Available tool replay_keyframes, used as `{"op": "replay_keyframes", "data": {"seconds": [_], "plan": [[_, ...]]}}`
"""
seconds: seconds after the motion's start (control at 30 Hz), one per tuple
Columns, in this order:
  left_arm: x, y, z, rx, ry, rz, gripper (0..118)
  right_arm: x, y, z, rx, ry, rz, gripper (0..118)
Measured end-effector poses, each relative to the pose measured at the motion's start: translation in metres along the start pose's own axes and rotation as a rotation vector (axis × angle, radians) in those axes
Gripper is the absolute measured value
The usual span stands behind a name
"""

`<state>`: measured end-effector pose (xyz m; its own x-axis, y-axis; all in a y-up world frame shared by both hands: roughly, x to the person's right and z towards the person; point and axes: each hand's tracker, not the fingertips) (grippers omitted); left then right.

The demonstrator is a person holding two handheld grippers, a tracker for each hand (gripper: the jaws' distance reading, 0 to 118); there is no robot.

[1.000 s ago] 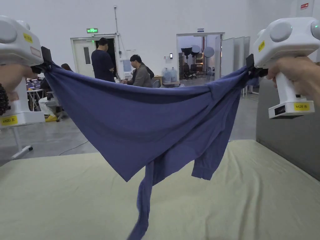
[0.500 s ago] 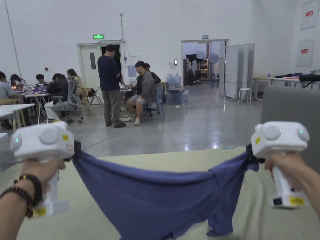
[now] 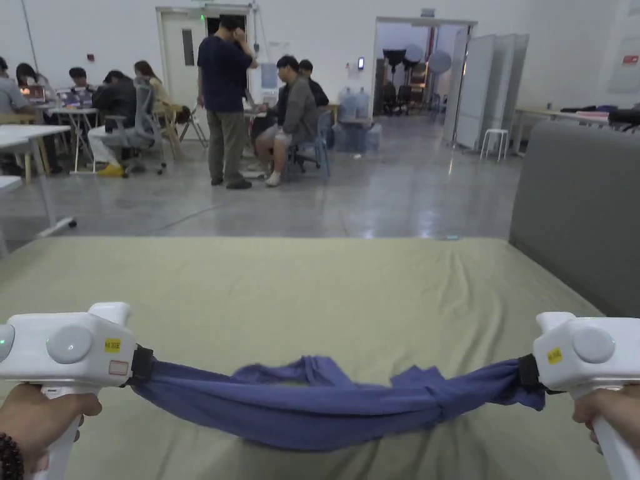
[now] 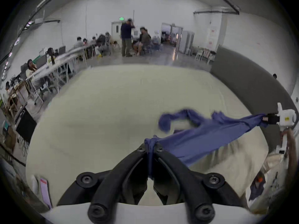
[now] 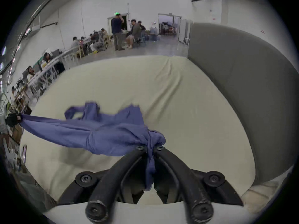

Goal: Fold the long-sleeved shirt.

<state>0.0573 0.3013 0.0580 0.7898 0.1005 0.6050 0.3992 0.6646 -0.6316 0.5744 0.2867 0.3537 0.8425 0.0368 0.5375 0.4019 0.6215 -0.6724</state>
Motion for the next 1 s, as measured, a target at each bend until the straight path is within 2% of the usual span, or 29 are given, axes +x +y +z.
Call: {"op": "replay_keyframes", "data": {"seconds": [0.07, 0.3, 0.47, 0.5, 0.53, 0.57, 0.6, 0.63, 0.67, 0.7, 0.73, 0.83, 0.87, 0.9, 0.93, 0.97, 1.0], "plan": [[0.001, -0.042, -0.002, -0.1, 0.03, -0.006, 0, -0.001, -0.043, -0.004, -0.062, 0.002, 0.03, 2], [-0.002, -0.163, -0.004, -0.264, -0.009, 0.049, 0, -0.011, -0.178, -0.007, -0.279, 0.035, 0.137, 2], [-0.003, -0.203, -0.004, -0.317, 0.017, 0.028, 0, -0.005, -0.22, -0.008, -0.354, -0.01, 0.137, 2], [-0.003, -0.207, -0.004, -0.315, 0.016, 0.035, 0, -0.004, -0.221, -0.01, -0.354, -0.005, 0.132, 3], [-0.005, -0.207, -0.005, -0.317, 0.003, 0.051, 0, -0.002, -0.22, -0.01, -0.35, 0.011, 0.114, 14], [-0.005, -0.205, -0.004, -0.31, -0.001, 0.067, 11, 0.0, -0.219, -0.006, -0.334, 0.011, 0.094, 40], [-0.004, -0.203, 0.0, -0.274, 0.014, 0.094, 27, 0.002, -0.216, -0.002, -0.301, 0.006, 0.066, 64], [-0.004, -0.2, 0.006, -0.253, -0.019, 0.083, 41, 0.003, -0.212, 0.003, -0.281, -0.001, 0.057, 82], [-0.004, -0.197, 0.01, -0.25, -0.017, 0.069, 41, 0.004, -0.208, 0.006, -0.281, -0.009, 0.071, 82], [-0.001, -0.194, 0.013, -0.258, -0.015, 0.05, 86, 0.005, -0.202, 0.015, -0.268, -0.027, 0.098, 111], [0.002, -0.191, 0.017, -0.27, -0.013, 0.021, 118, 0.004, -0.194, 0.024, -0.225, -0.046, 0.135, 118], [0.006, -0.181, 0.023, -0.233, -0.012, 0.008, 115, -0.007, -0.172, 0.036, -0.156, -0.069, 0.151, 118], [0.007, -0.179, 0.022, -0.239, 0.001, 0.017, 114, -0.012, -0.167, 0.039, -0.152, -0.058, 0.152, 111], [0.005, -0.18, 0.025, -0.24, 0.011, 0.039, 107, -0.019, -0.163, 0.04, -0.139, -0.037, 0.155, 91], [0.005, -0.18, 0.026, -0.221, -0.004, 0.054, 62, -0.027, -0.161, 0.039, -0.134, -0.012, 0.156, 32], [0.004, -0.181, 0.024, -0.213, -0.016, 0.066, 4, -0.033, -0.158, 0.034, -0.145, 0.0, 0.15, 0], [0.004, -0.185, 0.02, -0.215, -0.029, 0.109, 0, -0.042, -0.162, 0.03, -0.152, 0.002, 0.15, 0]]}}
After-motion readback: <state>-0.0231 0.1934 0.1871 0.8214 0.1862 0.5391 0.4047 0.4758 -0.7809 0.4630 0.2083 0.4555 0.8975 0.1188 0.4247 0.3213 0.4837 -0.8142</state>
